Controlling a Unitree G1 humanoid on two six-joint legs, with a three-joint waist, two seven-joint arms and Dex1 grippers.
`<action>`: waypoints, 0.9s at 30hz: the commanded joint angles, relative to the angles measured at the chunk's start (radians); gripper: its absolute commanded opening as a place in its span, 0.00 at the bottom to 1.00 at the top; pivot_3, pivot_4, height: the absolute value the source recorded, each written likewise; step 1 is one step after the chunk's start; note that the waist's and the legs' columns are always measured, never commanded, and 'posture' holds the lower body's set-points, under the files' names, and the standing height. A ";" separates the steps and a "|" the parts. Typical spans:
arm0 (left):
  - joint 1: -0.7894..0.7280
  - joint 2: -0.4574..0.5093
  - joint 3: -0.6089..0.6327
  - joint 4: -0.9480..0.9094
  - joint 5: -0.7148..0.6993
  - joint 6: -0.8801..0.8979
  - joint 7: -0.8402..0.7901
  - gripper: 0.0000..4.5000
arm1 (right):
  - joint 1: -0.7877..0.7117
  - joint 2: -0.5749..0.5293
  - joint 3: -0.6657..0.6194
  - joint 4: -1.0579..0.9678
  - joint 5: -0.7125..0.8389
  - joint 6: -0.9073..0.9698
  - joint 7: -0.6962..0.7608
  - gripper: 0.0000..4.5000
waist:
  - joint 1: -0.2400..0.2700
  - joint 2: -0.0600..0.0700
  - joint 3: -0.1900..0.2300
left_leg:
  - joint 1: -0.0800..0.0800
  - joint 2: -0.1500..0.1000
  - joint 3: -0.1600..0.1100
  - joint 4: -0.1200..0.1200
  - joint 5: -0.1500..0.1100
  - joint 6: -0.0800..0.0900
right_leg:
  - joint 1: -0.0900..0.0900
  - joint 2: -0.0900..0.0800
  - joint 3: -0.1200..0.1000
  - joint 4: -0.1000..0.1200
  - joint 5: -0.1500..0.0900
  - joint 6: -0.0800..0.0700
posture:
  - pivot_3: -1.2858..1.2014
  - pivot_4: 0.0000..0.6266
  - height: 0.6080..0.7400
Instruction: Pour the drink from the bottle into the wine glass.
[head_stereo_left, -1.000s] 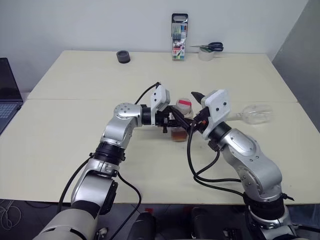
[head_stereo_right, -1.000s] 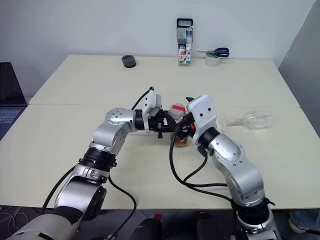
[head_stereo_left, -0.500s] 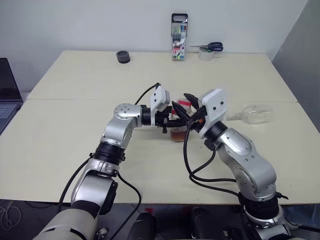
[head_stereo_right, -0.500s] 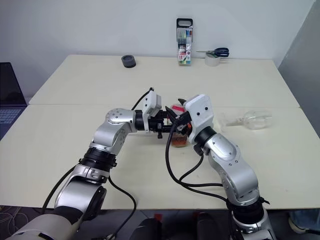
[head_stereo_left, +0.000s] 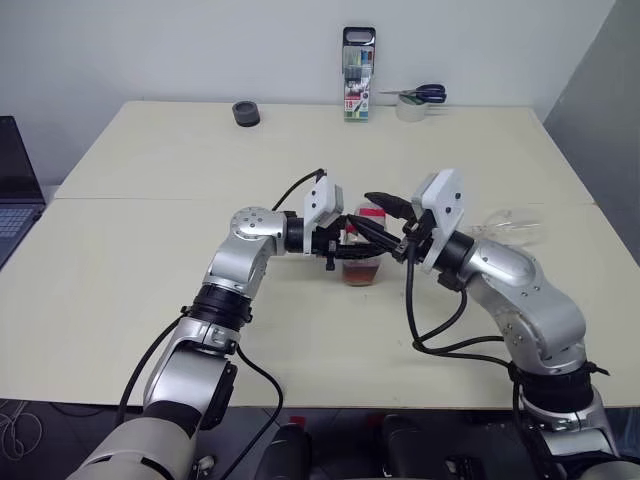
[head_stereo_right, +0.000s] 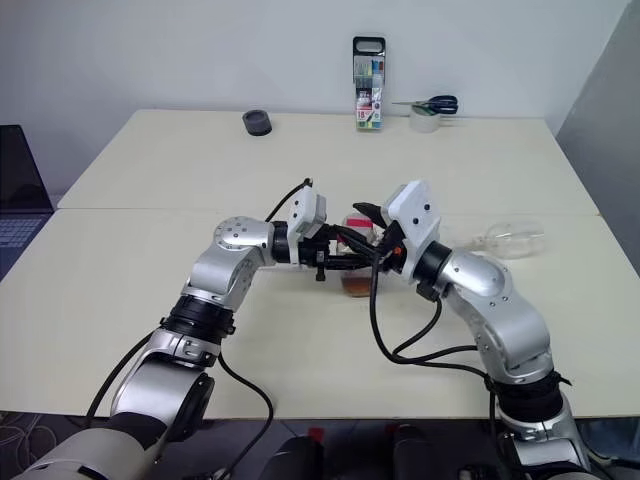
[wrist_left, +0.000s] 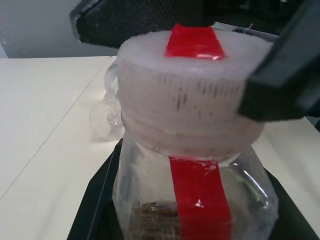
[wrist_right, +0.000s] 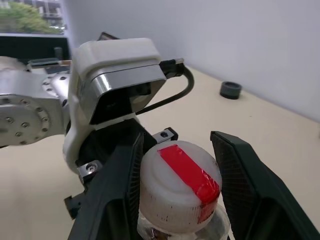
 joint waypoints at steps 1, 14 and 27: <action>-0.037 0.002 0.030 -0.034 -0.013 -0.024 0.018 0.40 | -0.041 -0.060 0.006 0.013 0.093 0.048 0.155 0.40 | 0.000 0.000 0.000 | 0.000 0.000 0.000 0.000 0.000 0.000 | 0.000 0.000 0.000 0.000 0.000 0.000 | 0.52 0.24 1.00; -0.029 0.001 0.033 -0.037 -0.019 -0.020 0.039 0.39 | 0.080 -0.014 -0.054 -0.231 0.048 0.119 -0.139 0.86 | -0.001 0.000 0.000 | -0.002 0.000 -0.001 0.000 0.000 0.000 | -0.001 -0.001 0.000 0.001 0.000 0.000 | 0.52 0.24 1.00; -0.061 -0.007 0.027 0.013 -0.016 -0.033 0.019 0.39 | 0.142 0.209 0.077 -0.246 -0.180 0.048 -0.448 0.86 | -0.007 0.000 0.000 | -0.004 0.000 0.000 0.000 0.002 -0.004 | -0.006 0.000 0.001 0.003 0.000 0.000 | 0.52 0.24 1.00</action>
